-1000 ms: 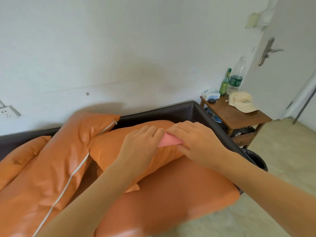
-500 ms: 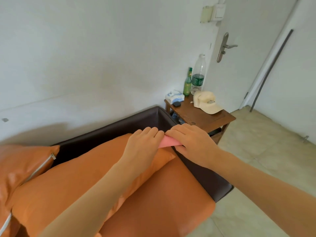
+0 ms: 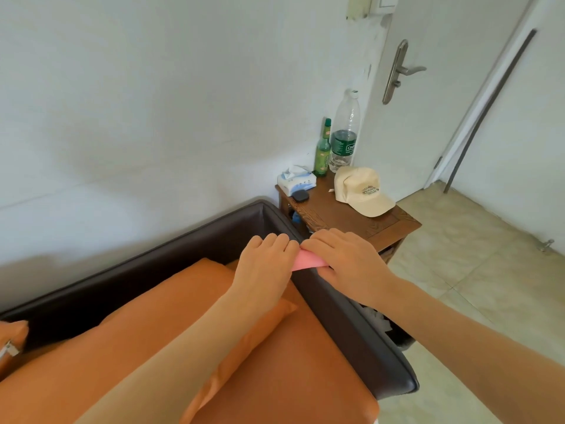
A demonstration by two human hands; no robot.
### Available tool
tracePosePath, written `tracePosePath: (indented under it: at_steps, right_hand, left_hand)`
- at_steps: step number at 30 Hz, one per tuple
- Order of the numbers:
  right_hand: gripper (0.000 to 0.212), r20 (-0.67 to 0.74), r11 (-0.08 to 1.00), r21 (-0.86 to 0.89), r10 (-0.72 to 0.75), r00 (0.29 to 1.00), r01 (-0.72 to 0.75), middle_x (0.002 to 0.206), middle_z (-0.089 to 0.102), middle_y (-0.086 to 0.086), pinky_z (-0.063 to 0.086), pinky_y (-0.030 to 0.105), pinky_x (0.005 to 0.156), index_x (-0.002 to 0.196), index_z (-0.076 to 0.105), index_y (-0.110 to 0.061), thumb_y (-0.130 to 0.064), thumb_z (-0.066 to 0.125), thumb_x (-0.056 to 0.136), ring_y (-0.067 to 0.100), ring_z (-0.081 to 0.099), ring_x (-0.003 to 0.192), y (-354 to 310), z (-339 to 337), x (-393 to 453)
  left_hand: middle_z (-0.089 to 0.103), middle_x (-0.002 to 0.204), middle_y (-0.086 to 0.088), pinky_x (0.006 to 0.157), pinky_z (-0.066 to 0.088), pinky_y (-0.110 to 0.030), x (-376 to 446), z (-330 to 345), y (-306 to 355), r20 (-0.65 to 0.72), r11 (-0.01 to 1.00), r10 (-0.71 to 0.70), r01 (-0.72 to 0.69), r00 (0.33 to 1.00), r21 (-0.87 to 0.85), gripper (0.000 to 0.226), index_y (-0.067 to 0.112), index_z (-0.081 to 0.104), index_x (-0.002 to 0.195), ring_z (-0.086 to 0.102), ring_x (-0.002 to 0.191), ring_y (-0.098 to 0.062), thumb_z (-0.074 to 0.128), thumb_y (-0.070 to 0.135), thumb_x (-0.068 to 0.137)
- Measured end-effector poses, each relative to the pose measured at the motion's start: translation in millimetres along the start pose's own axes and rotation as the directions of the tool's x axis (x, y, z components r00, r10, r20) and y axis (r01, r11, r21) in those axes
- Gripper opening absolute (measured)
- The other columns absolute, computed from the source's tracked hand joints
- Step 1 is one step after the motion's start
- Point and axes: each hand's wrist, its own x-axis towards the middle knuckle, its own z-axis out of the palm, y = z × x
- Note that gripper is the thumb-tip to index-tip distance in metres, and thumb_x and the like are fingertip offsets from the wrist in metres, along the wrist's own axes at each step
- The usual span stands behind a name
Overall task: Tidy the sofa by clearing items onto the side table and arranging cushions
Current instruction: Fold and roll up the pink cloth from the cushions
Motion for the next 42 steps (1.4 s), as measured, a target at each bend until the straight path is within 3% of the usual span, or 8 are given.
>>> tracePosePath:
  at_steps: [2, 6, 9, 13, 17, 20, 34, 42]
  right_hand:
    - [0.033, 0.009, 1.0, -0.003, -0.004, 1.0, 0.004, 0.098, 0.063, 0.0, 0.044, 0.029, 0.06, 0.108, 0.062, -0.017, -0.022, 0.048, 0.078, 0.019, 0.059, 0.08, 23.7, 8.4, 1.6]
    - [0.039, 0.016, 1.0, 0.022, -0.016, 1.0, 0.016, 0.097, 0.063, 0.0, 0.046, 0.033, 0.061, 0.106, 0.063, -0.017, -0.011, 0.073, 0.069, 0.02, 0.06, 0.08, 71.6, 27.0, 3.5]
    - [0.042, 0.021, 0.998, 0.055, -0.018, 1.0, 0.016, 0.095, 0.062, -0.001, 0.046, 0.031, 0.058, 0.106, 0.061, -0.018, -0.012, 0.076, 0.066, 0.019, 0.059, 0.077, 116.1, 42.6, 5.6]
    - [0.044, 0.011, 0.997, 0.075, -0.004, 1.0, 0.003, 0.091, 0.061, -0.002, 0.038, 0.027, 0.056, 0.104, 0.059, -0.018, -0.015, 0.079, 0.064, 0.017, 0.057, 0.073, 175.3, 66.9, 4.3]
    - [0.041, 0.024, 0.997, 0.076, 0.032, 0.999, -0.033, 0.087, 0.06, -0.001, 0.036, 0.027, 0.053, 0.1, 0.063, -0.016, -0.015, 0.08, 0.062, 0.018, 0.056, 0.07, 226.6, 96.0, 3.0]
    - [0.041, 0.038, 0.991, 0.086, 0.104, 0.994, -0.107, 0.087, 0.059, -0.002, 0.041, 0.028, 0.052, 0.098, 0.061, -0.017, -0.019, 0.082, 0.063, 0.017, 0.056, 0.069, 252.2, 121.6, 3.0]
    - [0.044, 0.015, 0.923, 0.051, 0.381, 0.925, -0.381, 0.084, 0.057, 0.001, 0.041, 0.029, 0.045, 0.101, 0.06, -0.012, -0.018, 0.083, 0.064, 0.019, 0.055, 0.067, 313.5, 254.5, 25.8]
    - [0.04, 0.084, 0.86, 0.08, 0.498, 0.863, -0.504, 0.083, 0.056, 0.001, 0.04, 0.032, 0.05, 0.098, 0.059, -0.015, -0.019, 0.081, 0.065, 0.019, 0.055, 0.066, 300.5, 310.3, 43.6]
  left_hand:
    - [0.06, 0.073, 0.003, 0.057, 0.044, -0.029, 16.9, 14.4, 5.2, 0.033, 1.0, -0.015, 0.015, 0.999, 0.008, 0.039, 0.02, 0.066, 0.084, 0.056, 0.062, -0.016, 0.091, 0.024, 0.054]
    - [0.062, 0.092, 0.003, 0.07, 0.042, -0.029, 49.0, 41.9, 16.2, 0.137, 0.997, -0.073, 0.072, 0.988, 0.015, 0.032, 0.021, 0.063, 0.104, 0.058, 0.081, -0.016, 0.078, 0.027, 0.076]
    - [0.061, 0.085, 0.003, 0.066, 0.042, -0.028, 87.0, 64.4, 26.0, 0.184, 0.994, -0.106, 0.1, 0.977, 0.042, 0.037, 0.022, 0.064, 0.095, 0.058, 0.075, -0.015, 0.086, 0.027, 0.065]
    - [0.06, 0.096, 0.003, 0.076, 0.041, -0.03, 136.3, 105.5, 41.2, 0.214, 0.99, -0.13, 0.117, 0.968, 0.072, 0.029, 0.021, 0.061, 0.102, 0.057, 0.086, -0.017, 0.075, 0.024, 0.078]
    - [0.059, 0.078, 0.002, 0.071, 0.044, -0.031, 182.2, 152.2, 52.0, 0.255, 0.985, -0.163, 0.141, 0.953, 0.101, 0.035, 0.019, 0.064, 0.081, 0.057, 0.07, -0.018, 0.086, 0.018, 0.053]
    - [0.059, 0.071, 0.002, 0.074, 0.038, -0.031, 207.7, 190.1, 52.6, 0.227, 0.984, -0.169, 0.15, 0.959, 0.1, 0.029, 0.019, 0.062, 0.072, 0.056, 0.065, -0.018, 0.084, 0.014, 0.054]
    - [0.06, 0.085, 0.001, 0.09, 0.047, -0.041, 277.0, 345.6, 12.2, 0.245, 0.984, -0.098, 0.057, 0.965, 0.17, 0.025, 0.02, 0.064, 0.078, 0.059, 0.08, -0.018, 0.082, 0.016, 0.061]
    - [0.062, 0.1, 0.002, 0.083, 0.028, -0.04, 266.0, 390.7, -9.4, 0.234, 0.946, -0.224, 0.153, 0.946, 0.287, 0.023, 0.025, 0.064, 0.074, 0.058, 0.096, -0.019, 0.081, 0.024, 0.058]
